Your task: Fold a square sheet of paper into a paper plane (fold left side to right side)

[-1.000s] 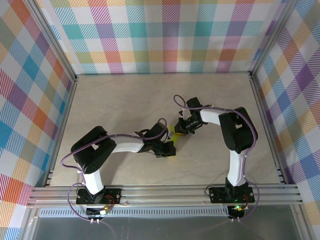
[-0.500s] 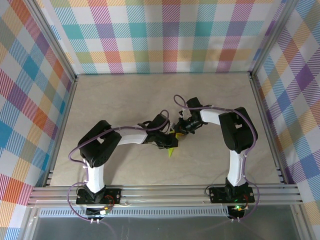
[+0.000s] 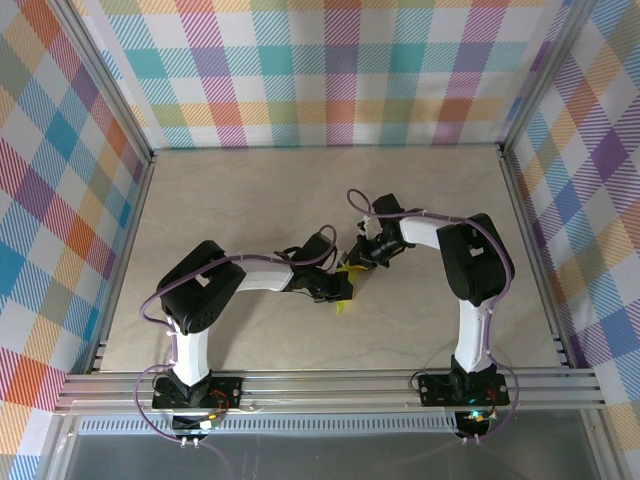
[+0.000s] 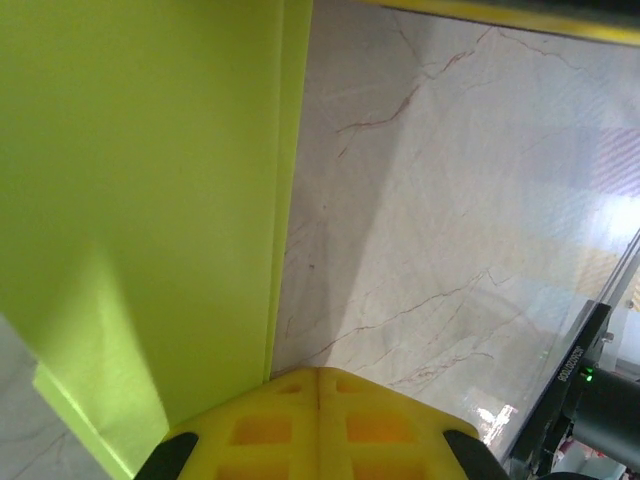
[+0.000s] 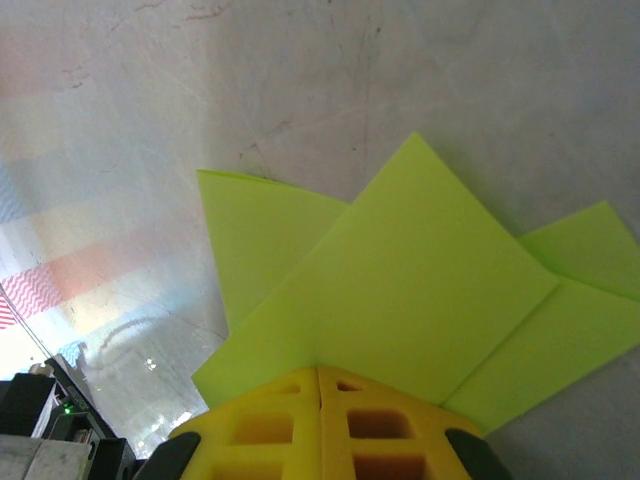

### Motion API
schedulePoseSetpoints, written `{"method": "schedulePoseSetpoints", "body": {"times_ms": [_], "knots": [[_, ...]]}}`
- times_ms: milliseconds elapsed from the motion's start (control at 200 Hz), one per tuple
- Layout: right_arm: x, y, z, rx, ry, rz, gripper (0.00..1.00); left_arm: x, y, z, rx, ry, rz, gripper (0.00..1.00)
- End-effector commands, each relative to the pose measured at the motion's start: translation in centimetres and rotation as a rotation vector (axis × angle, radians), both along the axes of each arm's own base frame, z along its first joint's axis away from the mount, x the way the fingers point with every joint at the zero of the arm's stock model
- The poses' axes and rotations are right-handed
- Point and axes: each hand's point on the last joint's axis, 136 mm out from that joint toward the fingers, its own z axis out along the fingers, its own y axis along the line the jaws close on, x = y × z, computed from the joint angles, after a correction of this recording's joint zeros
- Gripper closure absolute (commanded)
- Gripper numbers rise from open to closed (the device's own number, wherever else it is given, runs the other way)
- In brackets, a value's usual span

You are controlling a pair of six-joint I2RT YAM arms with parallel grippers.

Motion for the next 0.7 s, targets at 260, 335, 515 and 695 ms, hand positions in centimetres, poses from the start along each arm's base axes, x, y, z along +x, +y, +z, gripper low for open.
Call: {"method": "schedulePoseSetpoints", "body": {"times_ms": [260,335,515,695], "knots": [[0.4,-1.6,-3.5,-0.156,0.033,0.005,1.0,-1.9,1.7,-0.3,0.004,0.038,0.025,1.0],[0.7,-1.0,-2.5,-0.115,0.013,0.003,1.0,-1.4,1.3,1.0,-0.027,0.014,0.03,1.0],[1.9,-0.2,1.2,-0.062,-0.077,0.006,1.0,0.5,0.7,5.2,-0.074,-0.095,0.028,0.87],[2.3,-0.9,4.4,-0.077,-0.162,-0.008,0.88,2.1,3.0,8.1,-0.056,-0.224,0.075,0.75]]}}
